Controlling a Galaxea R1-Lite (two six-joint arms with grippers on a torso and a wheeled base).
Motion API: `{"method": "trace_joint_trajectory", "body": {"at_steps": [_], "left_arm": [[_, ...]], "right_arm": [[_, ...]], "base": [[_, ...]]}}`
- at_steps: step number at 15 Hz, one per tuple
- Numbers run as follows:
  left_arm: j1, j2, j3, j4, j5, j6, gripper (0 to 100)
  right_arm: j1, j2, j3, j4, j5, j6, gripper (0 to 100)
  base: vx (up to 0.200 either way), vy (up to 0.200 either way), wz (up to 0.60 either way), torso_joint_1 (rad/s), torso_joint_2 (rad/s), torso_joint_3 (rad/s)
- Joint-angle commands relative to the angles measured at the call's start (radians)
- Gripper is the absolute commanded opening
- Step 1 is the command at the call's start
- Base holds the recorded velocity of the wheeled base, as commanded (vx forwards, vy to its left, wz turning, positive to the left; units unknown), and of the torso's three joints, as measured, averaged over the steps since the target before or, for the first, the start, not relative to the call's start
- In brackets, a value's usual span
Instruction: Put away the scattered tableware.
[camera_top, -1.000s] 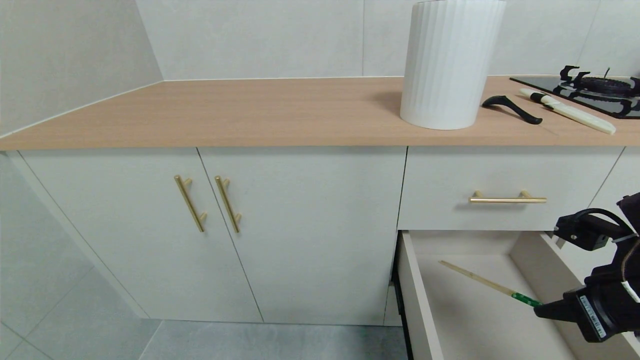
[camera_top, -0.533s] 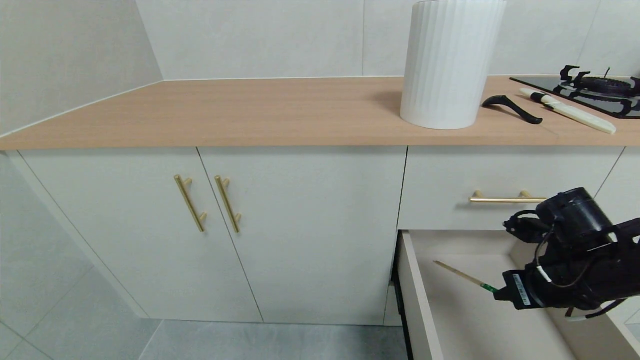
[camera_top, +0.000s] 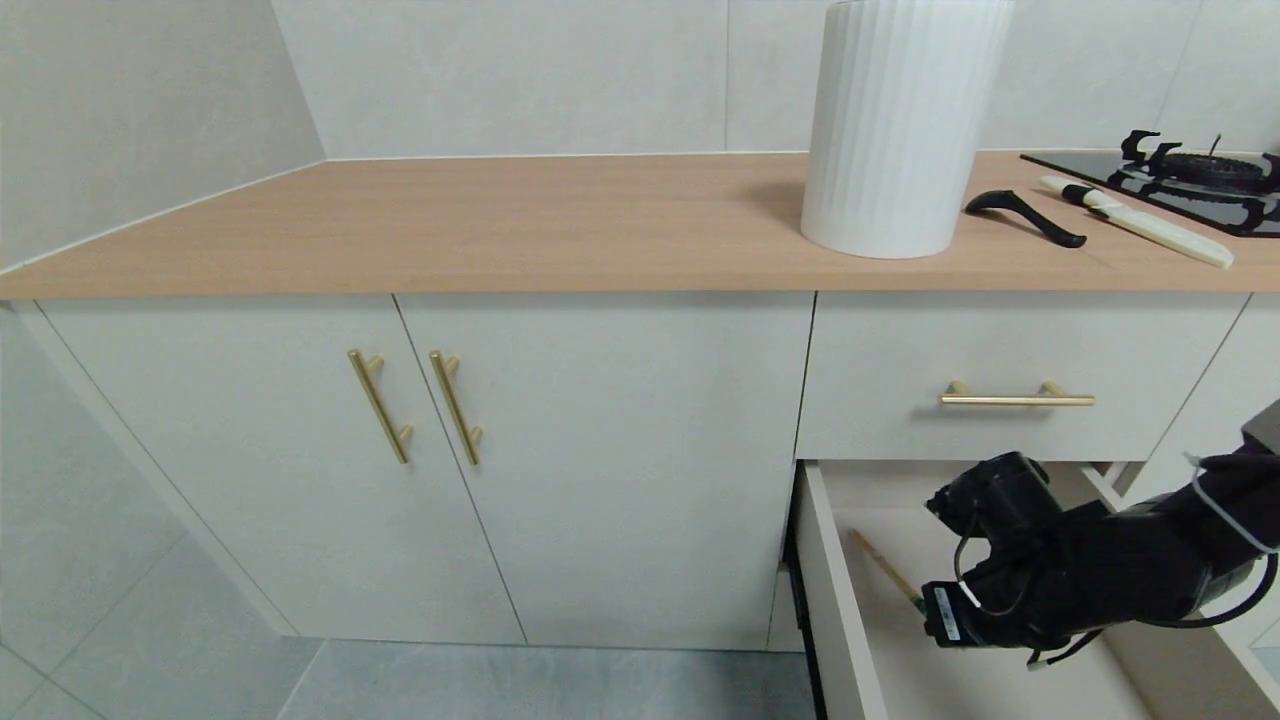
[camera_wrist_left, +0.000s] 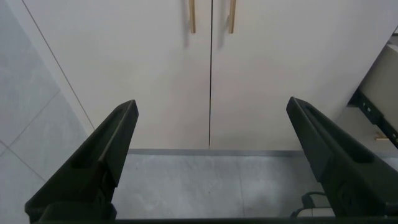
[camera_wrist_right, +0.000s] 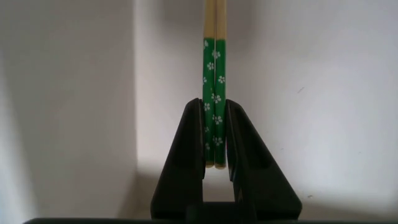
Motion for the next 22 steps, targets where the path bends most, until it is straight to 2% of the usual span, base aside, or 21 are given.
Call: {"method": "trace_joint_trajectory", "body": {"at_steps": [1, 9, 18, 19, 22], "left_arm": [[0.0, 0.001, 0.0, 0.0, 0.0, 0.0, 100], [0.0, 0.001, 0.0, 0.0, 0.0, 0.0, 100], [0.0, 0.001, 0.0, 0.0, 0.0, 0.0, 100], [-0.001, 0.001, 0.0, 0.0, 0.0, 0.0, 100], [-0.001, 0.001, 0.0, 0.0, 0.0, 0.0, 100]], "right_arm": [[0.017, 0.073, 0.01, -0.007, -0.002, 0.0, 0], [0.023, 0.167, 0.007, -0.09, -0.05, 0.015, 0], [0.024, 0.17, 0.004, -0.094, -0.051, 0.02, 0], [0.024, 0.17, 0.004, -0.094, -0.051, 0.02, 100], [0.024, 0.168, 0.004, -0.094, -0.051, 0.02, 100]], "base": [[0.0, 0.0, 0.0, 0.0, 0.0, 0.0], [0.0, 0.0, 0.0, 0.0, 0.0, 0.0], [0.0, 0.0, 0.0, 0.0, 0.0, 0.0], [0.0, 0.0, 0.0, 0.0, 0.0, 0.0], [0.0, 0.0, 0.0, 0.0, 0.0, 0.0]]}}
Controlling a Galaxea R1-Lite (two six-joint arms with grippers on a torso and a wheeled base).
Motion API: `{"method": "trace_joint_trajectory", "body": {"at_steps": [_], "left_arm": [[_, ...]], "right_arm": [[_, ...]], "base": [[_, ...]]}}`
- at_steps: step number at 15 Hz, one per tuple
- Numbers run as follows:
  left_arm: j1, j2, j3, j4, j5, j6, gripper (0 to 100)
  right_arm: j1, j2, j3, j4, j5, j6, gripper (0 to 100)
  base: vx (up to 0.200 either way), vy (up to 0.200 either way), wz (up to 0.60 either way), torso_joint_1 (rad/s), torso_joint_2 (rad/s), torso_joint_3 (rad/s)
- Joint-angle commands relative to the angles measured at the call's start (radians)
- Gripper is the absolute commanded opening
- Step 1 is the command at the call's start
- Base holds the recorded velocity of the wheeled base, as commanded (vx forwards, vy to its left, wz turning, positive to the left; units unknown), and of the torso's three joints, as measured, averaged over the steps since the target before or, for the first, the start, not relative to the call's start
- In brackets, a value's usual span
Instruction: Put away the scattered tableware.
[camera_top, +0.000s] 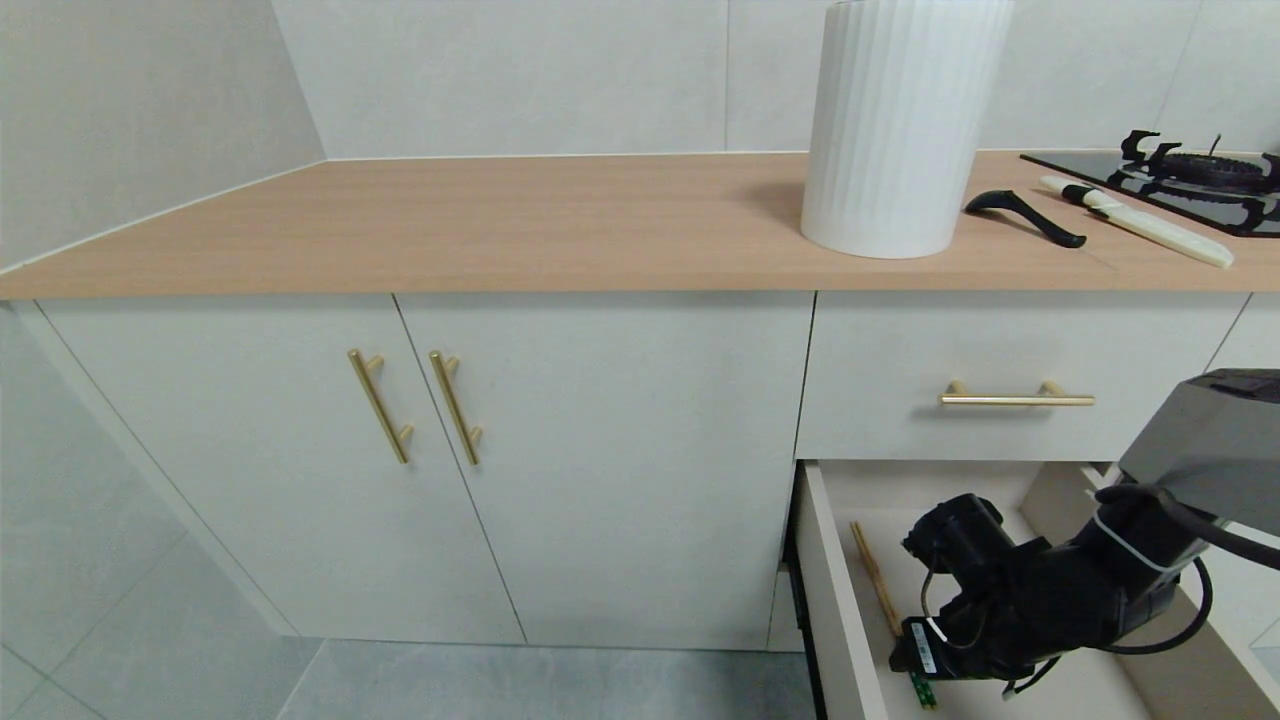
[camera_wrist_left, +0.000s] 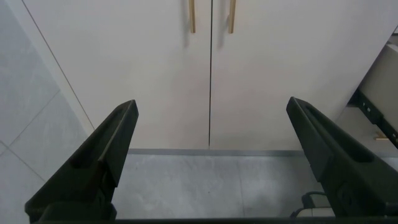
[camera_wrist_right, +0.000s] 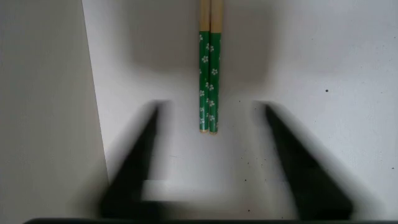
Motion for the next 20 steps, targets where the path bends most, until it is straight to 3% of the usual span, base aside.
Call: {"method": "trace_joint_trajectory", "body": {"at_steps": [1, 4, 7, 11, 14, 15, 20], "left_arm": [[0.001, 0.001, 0.0, 0.0, 0.0, 0.0, 100], [0.001, 0.001, 0.0, 0.0, 0.0, -0.002, 100], [0.001, 0.001, 0.0, 0.0, 0.0, 0.0, 100], [0.001, 0.001, 0.0, 0.0, 0.0, 0.0, 100], [0.001, 0.001, 0.0, 0.0, 0.0, -0.002, 100], [-0.001, 0.001, 0.0, 0.0, 0.0, 0.0, 100], [0.001, 0.001, 0.0, 0.0, 0.0, 0.0, 100]], "right_arm": [[0.0, -0.004, 0.0, 0.0, -0.001, 0.0, 100], [0.0, -0.026, 0.002, 0.001, -0.002, 0.002, 100], [0.0, -0.192, 0.02, 0.029, 0.001, 0.012, 100], [-0.026, -0.485, -0.037, 0.221, -0.004, 0.017, 100], [-0.038, -0.75, -0.161, 0.543, 0.005, 0.012, 100], [-0.036, -0.825, -0.19, 0.593, 0.007, 0.012, 100], [-0.041, -0.986, -0.19, 0.61, -0.01, -0.057, 100]], "base": [[0.0, 0.0, 0.0, 0.0, 0.0, 0.0], [0.0, 0.0, 0.0, 0.0, 0.0, 0.0], [0.0, 0.0, 0.0, 0.0, 0.0, 0.0], [0.0, 0.0, 0.0, 0.0, 0.0, 0.0], [0.0, 0.0, 0.0, 0.0, 0.0, 0.0], [0.0, 0.0, 0.0, 0.0, 0.0, 0.0], [0.0, 0.0, 0.0, 0.0, 0.0, 0.0]]}}
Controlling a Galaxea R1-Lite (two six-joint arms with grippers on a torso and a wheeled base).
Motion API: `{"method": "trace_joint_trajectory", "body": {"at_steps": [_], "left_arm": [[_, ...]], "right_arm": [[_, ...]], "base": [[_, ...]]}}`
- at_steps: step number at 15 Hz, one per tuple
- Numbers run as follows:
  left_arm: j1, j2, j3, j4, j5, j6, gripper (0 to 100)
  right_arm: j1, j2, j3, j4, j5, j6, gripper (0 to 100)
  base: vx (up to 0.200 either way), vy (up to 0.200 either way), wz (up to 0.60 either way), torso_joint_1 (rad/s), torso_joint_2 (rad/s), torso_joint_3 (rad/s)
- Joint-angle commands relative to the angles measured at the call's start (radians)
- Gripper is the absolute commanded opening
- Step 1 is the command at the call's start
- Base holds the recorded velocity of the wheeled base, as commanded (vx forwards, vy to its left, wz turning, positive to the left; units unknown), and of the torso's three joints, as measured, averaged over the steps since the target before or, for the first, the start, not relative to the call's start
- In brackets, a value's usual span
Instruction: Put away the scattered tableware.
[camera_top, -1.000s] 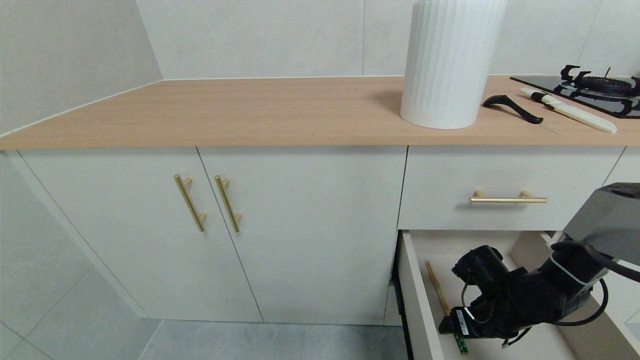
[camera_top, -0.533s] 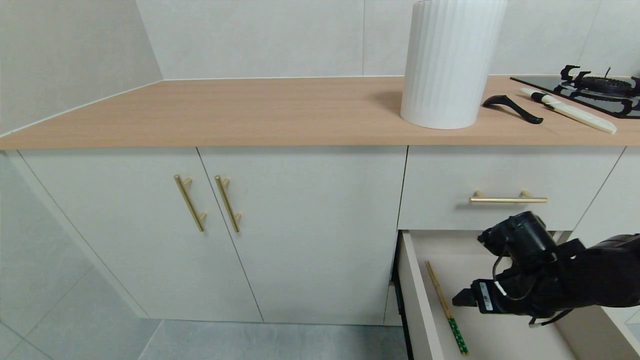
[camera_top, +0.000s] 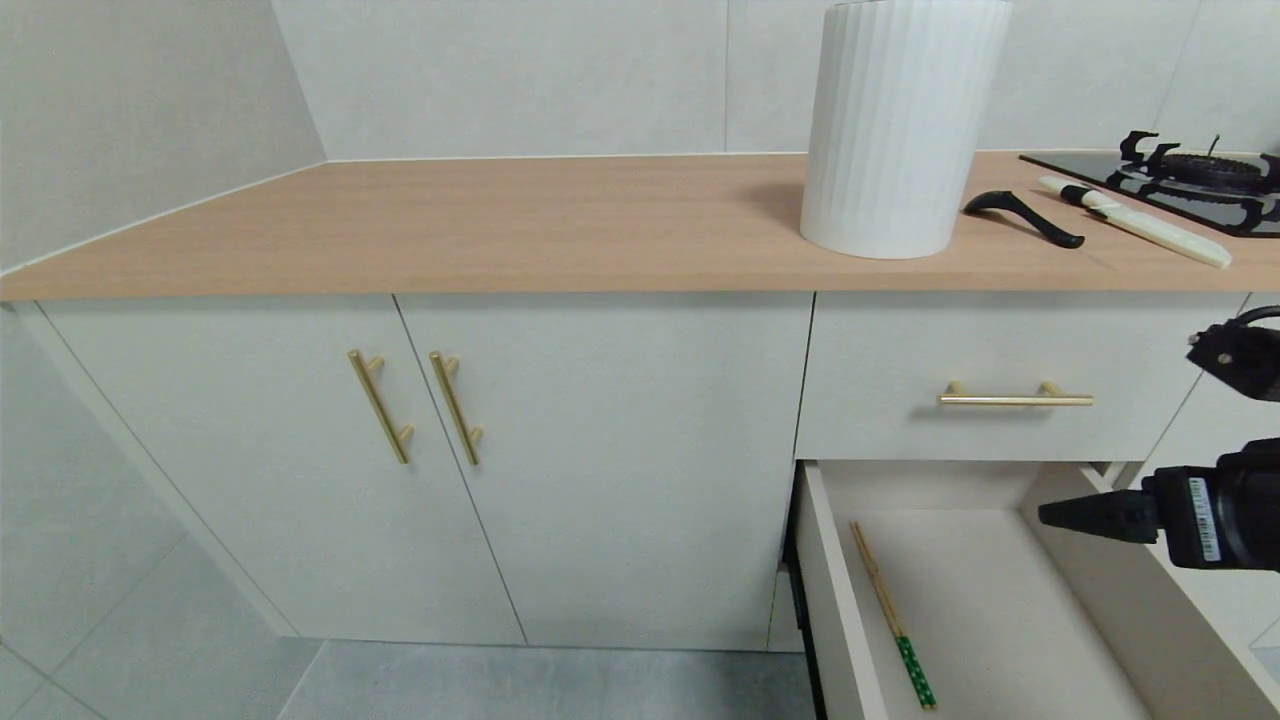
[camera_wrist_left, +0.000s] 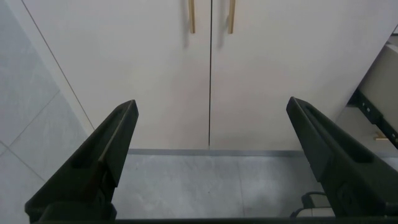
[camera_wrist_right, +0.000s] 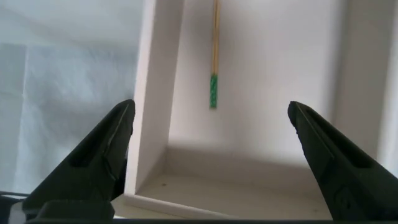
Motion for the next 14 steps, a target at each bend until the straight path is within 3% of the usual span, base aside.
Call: {"method": "trace_joint_trajectory", "body": {"at_steps": [1, 8, 14], "left_arm": [[-0.001, 0.0, 0.0, 0.0, 0.0, -0.001, 100], [0.001, 0.0, 0.0, 0.0, 0.0, 0.001, 100], [0.001, 0.0, 0.0, 0.0, 0.0, 0.001, 100]], "right_arm": [[-0.001, -0.084, -0.004, 0.0, -0.005, -0.008, 100], [-0.009, -0.104, 0.003, -0.005, -0.022, -0.05, 100], [-0.009, -0.105, 0.009, -0.008, -0.022, -0.054, 100]], "base": [[0.0, 0.0, 0.0, 0.0, 0.0, 0.0], [0.0, 0.0, 0.0, 0.008, -0.02, -0.007], [0.0, 0.0, 0.0, 0.115, -0.37, -0.252]]}}
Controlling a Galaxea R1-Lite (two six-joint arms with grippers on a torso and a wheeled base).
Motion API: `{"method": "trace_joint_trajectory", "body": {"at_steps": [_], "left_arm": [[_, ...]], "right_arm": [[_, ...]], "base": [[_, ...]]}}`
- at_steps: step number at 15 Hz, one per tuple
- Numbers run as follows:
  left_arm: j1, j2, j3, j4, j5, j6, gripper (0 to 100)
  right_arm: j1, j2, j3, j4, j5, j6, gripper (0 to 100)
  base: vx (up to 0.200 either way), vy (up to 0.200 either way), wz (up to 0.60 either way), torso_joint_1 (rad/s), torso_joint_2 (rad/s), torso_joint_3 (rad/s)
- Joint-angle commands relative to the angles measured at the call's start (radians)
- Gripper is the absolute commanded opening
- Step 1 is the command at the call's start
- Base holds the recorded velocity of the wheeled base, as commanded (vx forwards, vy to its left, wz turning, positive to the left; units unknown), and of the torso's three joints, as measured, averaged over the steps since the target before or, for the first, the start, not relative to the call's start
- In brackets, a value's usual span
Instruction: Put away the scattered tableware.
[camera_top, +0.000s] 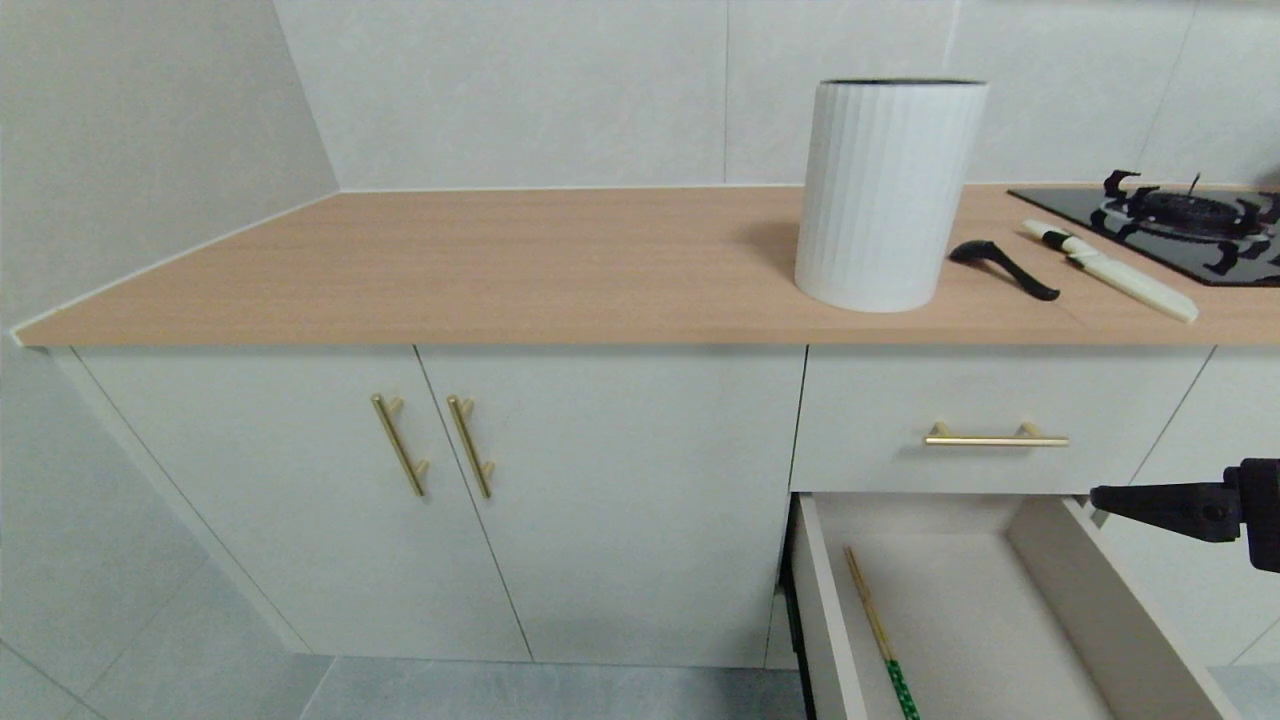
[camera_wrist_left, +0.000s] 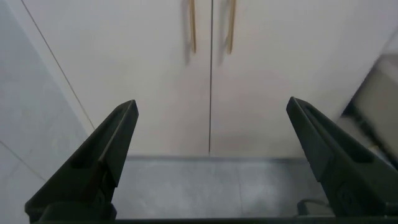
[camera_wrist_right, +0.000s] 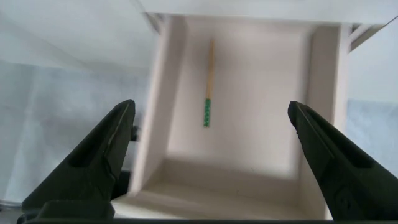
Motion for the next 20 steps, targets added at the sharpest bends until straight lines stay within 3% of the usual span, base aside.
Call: {"method": "trace_joint_trajectory", "body": {"at_steps": [1, 7, 10, 13, 15, 20], "left_arm": [[0.001, 0.0, 0.0, 0.0, 0.0, 0.0, 100], [0.001, 0.0, 0.0, 0.0, 0.0, 0.0, 100], [0.001, 0.0, 0.0, 0.0, 0.0, 0.0, 100], [0.001, 0.0, 0.0, 0.0, 0.0, 0.0, 100], [0.001, 0.0, 0.0, 0.0, 0.0, -0.001, 100], [0.001, 0.0, 0.0, 0.0, 0.0, 0.0, 100]], "right_arm": [[0.0, 0.001, 0.001, 0.0, 0.001, -0.001, 100], [0.0, 0.008, 0.002, -0.008, 0.001, -0.002, 100], [-0.005, 0.014, 0.03, -0.051, 0.0, -0.073, 100], [-0.063, 0.086, 0.094, -0.299, 0.012, -0.079, 100], [-0.155, 0.23, 0.044, -0.436, 0.036, -0.128, 100], [-0.305, 0.503, -0.226, -0.457, 0.245, -0.281, 100]], "base": [[0.0, 0.0, 0.0, 0.076, -0.53, -0.271], [0.0, 0.0, 0.0, 0.232, -0.47, -0.264], [0.0, 0.0, 0.0, 0.077, -0.15, -0.08], [0.0, 0.0, 0.0, 0.0, 0.0, 0.0], [0.0, 0.0, 0.0, 0.0, 0.0, 0.0], [0.0, 0.0, 0.0, 0.0, 0.0, 0.0]]}}
